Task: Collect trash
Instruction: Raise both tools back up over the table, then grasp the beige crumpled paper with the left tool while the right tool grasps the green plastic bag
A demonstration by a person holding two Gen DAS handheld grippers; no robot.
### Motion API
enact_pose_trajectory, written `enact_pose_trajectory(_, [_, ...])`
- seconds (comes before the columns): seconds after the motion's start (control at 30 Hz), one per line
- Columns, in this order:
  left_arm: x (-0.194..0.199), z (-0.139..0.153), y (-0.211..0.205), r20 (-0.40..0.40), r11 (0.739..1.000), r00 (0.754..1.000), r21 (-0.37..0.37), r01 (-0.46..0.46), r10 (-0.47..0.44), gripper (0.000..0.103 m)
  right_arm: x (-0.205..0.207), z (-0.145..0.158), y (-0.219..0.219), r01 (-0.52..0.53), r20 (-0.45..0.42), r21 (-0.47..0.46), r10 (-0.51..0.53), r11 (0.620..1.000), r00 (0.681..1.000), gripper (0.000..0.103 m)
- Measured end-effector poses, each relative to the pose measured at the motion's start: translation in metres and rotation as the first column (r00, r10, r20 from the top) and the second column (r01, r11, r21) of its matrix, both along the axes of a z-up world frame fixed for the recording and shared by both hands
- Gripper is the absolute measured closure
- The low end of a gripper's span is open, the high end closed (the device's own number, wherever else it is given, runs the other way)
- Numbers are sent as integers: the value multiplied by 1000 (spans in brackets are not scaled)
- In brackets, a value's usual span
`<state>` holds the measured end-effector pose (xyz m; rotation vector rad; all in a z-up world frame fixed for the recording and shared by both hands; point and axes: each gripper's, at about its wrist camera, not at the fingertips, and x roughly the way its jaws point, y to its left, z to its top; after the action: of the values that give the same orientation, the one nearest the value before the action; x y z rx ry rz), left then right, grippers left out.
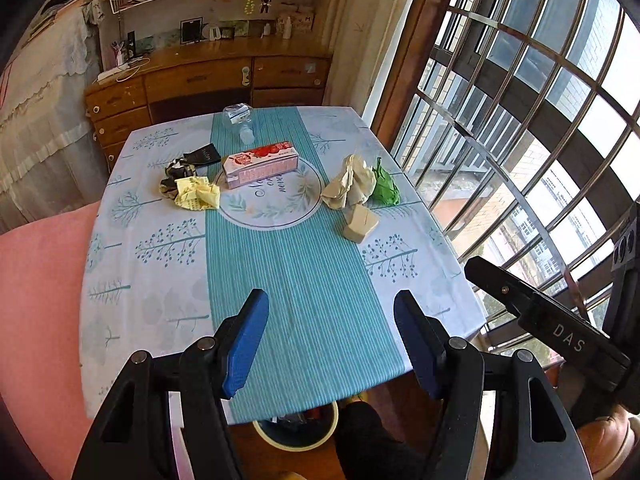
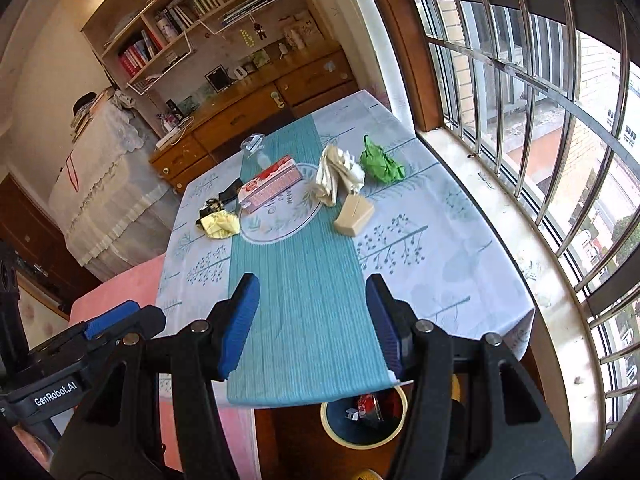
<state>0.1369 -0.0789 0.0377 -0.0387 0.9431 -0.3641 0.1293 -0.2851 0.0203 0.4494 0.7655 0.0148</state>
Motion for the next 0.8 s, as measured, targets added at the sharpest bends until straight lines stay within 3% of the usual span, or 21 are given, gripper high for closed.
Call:
enact_pose_trajectory(0.17, [83, -14, -54, -57, 999, 998, 15, -33, 34, 37, 79, -21, -55, -9, -64, 4, 10, 1000, 998, 51])
enact_pose_trajectory(0.43, [202, -51, -137, -146, 996, 985, 43, -82, 88, 37, 186, -51, -120, -107, -140, -9, 104, 994, 985, 51])
enact_pose_trajectory(0.63, [272, -92, -164, -235, 988, 960, 55, -146, 155, 37, 234, -76, -144, -152, -176, 4, 150, 988, 973, 51])
enact_pose_trajectory(0.8, [301, -124, -169, -294, 981, 936, 70, -180, 193, 37, 258, -94, -149, -192, -202, 15, 191, 981, 961, 51])
